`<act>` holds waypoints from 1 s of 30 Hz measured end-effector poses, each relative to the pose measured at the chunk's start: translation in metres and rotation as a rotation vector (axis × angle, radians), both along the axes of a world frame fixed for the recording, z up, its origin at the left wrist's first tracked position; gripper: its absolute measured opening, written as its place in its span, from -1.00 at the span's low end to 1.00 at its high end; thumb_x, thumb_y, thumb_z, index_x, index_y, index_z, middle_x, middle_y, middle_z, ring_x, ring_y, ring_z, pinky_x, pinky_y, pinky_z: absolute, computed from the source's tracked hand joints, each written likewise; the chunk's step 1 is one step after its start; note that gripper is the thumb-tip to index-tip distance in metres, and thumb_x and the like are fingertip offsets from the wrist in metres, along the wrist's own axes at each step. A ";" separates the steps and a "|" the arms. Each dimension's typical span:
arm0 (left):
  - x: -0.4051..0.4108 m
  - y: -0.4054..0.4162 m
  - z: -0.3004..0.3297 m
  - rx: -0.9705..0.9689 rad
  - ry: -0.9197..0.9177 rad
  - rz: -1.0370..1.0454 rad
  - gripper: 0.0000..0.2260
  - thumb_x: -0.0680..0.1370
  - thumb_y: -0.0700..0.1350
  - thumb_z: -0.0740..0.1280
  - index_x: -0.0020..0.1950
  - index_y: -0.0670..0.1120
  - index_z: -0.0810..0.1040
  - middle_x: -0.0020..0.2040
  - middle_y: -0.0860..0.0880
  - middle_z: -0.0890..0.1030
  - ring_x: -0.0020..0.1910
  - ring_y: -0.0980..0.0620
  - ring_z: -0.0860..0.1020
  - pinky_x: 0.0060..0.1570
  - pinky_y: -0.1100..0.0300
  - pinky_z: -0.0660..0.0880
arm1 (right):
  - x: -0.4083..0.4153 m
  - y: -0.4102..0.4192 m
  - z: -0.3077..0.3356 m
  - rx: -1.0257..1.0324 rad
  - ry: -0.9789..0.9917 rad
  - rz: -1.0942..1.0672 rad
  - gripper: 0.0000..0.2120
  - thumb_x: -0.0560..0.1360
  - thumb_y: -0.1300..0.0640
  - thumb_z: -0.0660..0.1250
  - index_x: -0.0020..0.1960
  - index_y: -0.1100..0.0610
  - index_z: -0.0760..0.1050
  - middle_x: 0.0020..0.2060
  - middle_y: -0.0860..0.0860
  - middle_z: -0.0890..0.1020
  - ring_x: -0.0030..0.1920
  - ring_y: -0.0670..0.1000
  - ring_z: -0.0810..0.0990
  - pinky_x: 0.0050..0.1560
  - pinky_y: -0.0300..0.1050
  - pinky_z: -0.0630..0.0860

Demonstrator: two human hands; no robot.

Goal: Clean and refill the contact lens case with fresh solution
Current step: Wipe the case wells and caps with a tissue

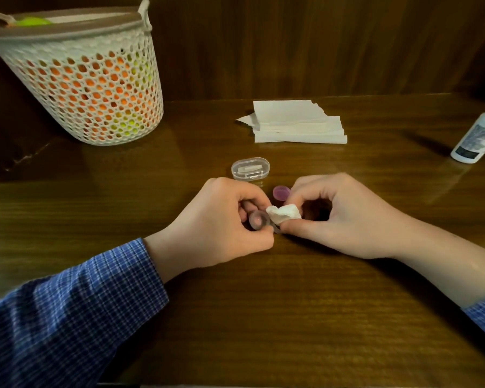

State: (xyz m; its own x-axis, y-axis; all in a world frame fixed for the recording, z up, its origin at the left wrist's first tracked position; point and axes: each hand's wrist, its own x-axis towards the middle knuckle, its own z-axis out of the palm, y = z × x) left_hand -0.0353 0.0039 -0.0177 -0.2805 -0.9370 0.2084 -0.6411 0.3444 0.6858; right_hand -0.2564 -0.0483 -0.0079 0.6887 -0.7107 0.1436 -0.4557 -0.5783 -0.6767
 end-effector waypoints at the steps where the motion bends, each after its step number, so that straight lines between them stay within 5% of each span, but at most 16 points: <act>1: 0.000 0.000 0.000 -0.005 0.003 -0.002 -0.76 0.42 -0.13 0.56 0.07 0.02 0.74 -0.23 0.11 0.68 -0.21 0.11 0.66 -0.26 0.26 0.62 | 0.000 0.000 0.000 0.009 0.005 0.006 -0.99 0.48 0.03 0.54 -0.11 -0.07 0.74 -0.09 -0.26 0.67 0.08 -0.41 0.55 0.09 -0.43 0.45; 4: -0.001 0.002 0.002 -0.025 -0.017 -0.020 -0.75 0.42 -0.19 0.58 0.07 0.01 0.75 -0.19 0.12 0.70 -0.20 0.17 0.66 -0.28 0.39 0.54 | 0.000 0.004 -0.001 0.020 0.012 0.036 -0.94 0.48 0.07 0.54 -0.09 -0.10 0.75 -0.05 -0.26 0.69 0.19 -0.34 0.56 0.36 -0.21 0.45; 7: -0.001 0.004 0.005 -0.063 -0.055 -0.026 -0.71 0.40 -0.20 0.60 0.09 -0.01 0.75 -0.13 0.11 0.73 -0.12 0.17 0.69 -0.18 0.30 0.64 | 0.000 0.009 -0.002 -0.026 0.011 0.062 -0.93 0.48 0.07 0.53 -0.06 -0.08 0.76 -0.01 -0.23 0.69 0.31 -0.29 0.53 0.46 -0.10 0.43; 18: -0.002 0.005 0.004 -0.121 -0.059 -0.040 -0.79 0.44 -0.20 0.56 0.05 -0.02 0.76 -0.16 0.08 0.73 -0.17 0.05 0.69 -0.26 0.21 0.63 | 0.005 0.020 -0.003 -0.279 0.195 0.084 -0.72 0.55 -0.05 0.27 0.10 0.04 0.67 0.03 -0.06 0.64 0.19 0.06 0.63 0.15 0.13 0.61; 21: 0.002 0.003 0.006 -0.032 0.088 -0.006 -0.77 0.46 -0.21 0.54 0.08 0.00 0.75 -0.11 0.06 0.75 -0.11 0.02 0.72 -0.14 0.16 0.69 | 0.006 0.018 -0.006 -0.174 0.083 0.042 -0.82 0.60 -0.04 0.28 0.05 0.00 0.62 -0.06 -0.10 0.59 0.03 -0.04 0.61 0.07 0.02 0.59; 24: 0.001 0.000 0.012 0.187 0.453 0.016 -0.82 0.48 -0.28 0.52 0.07 -0.13 0.73 0.02 -0.10 0.74 0.03 -0.12 0.71 0.08 -0.03 0.69 | 0.004 0.015 0.001 0.026 -0.126 -0.054 -0.83 0.56 -0.14 0.29 0.09 -0.17 0.60 -0.02 -0.18 0.65 0.04 -0.12 0.61 0.03 -0.19 0.59; 27: -0.003 0.001 0.013 0.341 0.672 -0.008 -0.71 0.44 -0.14 0.53 0.15 -0.14 0.72 0.02 -0.15 0.74 -0.02 -0.03 0.69 0.06 0.14 0.65 | 0.002 0.015 0.005 0.071 -0.221 -0.089 -0.67 0.51 -0.26 0.25 0.17 -0.18 0.60 0.07 -0.28 0.68 0.13 -0.16 0.62 0.15 -0.17 0.59; 30: -0.006 0.002 0.013 0.383 0.733 0.012 -0.73 0.43 -0.08 0.50 0.10 -0.11 0.74 -0.05 -0.12 0.74 -0.10 0.02 0.66 -0.03 0.20 0.63 | 0.003 0.018 0.007 0.088 -0.266 -0.093 -0.72 0.55 -0.17 0.28 0.14 -0.11 0.64 0.03 -0.19 0.70 0.10 -0.09 0.64 0.15 -0.05 0.58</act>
